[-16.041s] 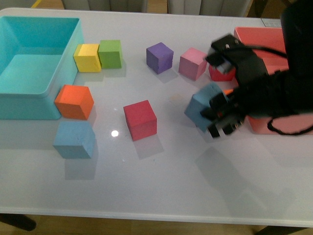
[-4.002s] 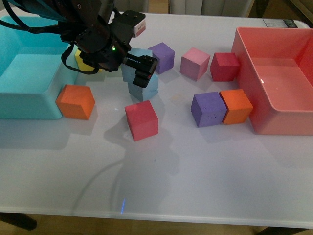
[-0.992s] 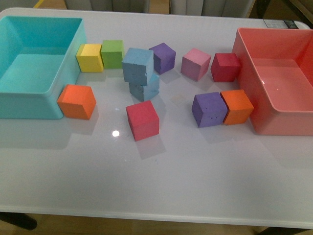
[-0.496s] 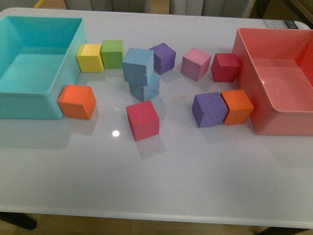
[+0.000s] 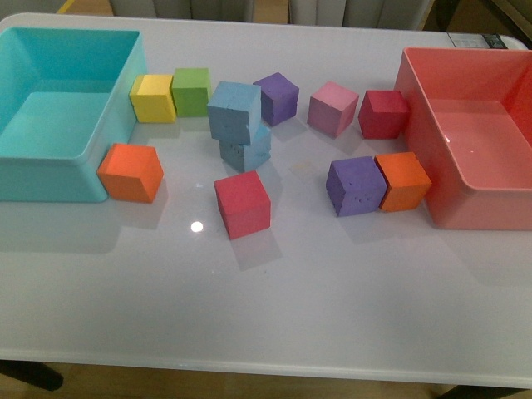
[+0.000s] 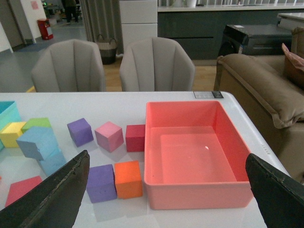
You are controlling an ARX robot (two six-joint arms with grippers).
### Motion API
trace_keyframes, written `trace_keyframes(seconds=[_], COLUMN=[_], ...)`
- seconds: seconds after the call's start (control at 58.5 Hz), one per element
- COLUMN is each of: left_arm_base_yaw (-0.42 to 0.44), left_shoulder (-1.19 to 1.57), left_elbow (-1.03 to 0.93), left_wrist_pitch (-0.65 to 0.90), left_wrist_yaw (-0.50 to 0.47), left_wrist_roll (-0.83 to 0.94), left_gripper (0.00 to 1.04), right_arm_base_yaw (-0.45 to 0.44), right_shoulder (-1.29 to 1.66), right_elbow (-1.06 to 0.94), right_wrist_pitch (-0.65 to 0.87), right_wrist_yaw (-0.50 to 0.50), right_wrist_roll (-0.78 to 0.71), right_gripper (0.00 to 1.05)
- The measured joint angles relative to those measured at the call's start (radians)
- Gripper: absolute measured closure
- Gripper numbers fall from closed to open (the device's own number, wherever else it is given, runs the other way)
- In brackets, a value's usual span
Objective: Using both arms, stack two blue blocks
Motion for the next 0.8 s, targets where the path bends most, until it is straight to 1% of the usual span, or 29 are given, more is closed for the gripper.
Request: trace_keyframes(seconds=[0.017,0.086,0.171,0.239,0.291,0.308,0.41,0.445,0.513,0.804], left_arm_base_yaw=[0.0,0.0,0.0,0.0,0.0,0.0,0.0,0.0,0.0,0.0], left_shoulder=[0.0,0.0,0.0,0.0,0.0,0.0,0.0,0.0,0.0,0.0], left_elbow=[0.0,0.0,0.0,0.0,0.0,0.0,0.0,0.0,0.0,0.0], left_wrist_pitch=[0.0,0.0,0.0,0.0,0.0,0.0,0.0,0.0,0.0,0.0], left_wrist_yaw=[0.0,0.0,0.0,0.0,0.0,0.0,0.0,0.0,0.0,0.0], left_wrist_roll=[0.0,0.0,0.0,0.0,0.0,0.0,0.0,0.0,0.0,0.0], left_gripper=[0.94,0.8,0.55,0.44,0.33,0.32,0.12,0.08,0.1,0.09], right_arm_base_yaw=[0.0,0.0,0.0,0.0,0.0,0.0,0.0,0.0,0.0,0.0], right_shoulder=[0.0,0.0,0.0,0.0,0.0,0.0,0.0,0.0,0.0,0.0], right_elbow=[0.0,0.0,0.0,0.0,0.0,0.0,0.0,0.0,0.0,0.0], right_wrist_pitch=[0.0,0.0,0.0,0.0,0.0,0.0,0.0,0.0,0.0,0.0], right_wrist_yaw=[0.0,0.0,0.0,0.0,0.0,0.0,0.0,0.0,0.0,0.0], right_wrist_roll=[0.0,0.0,0.0,0.0,0.0,0.0,0.0,0.0,0.0,0.0], right_gripper=[0.09,0.09,0.09,0.09,0.09,0.09,0.09,0.09,0.09,0.09])
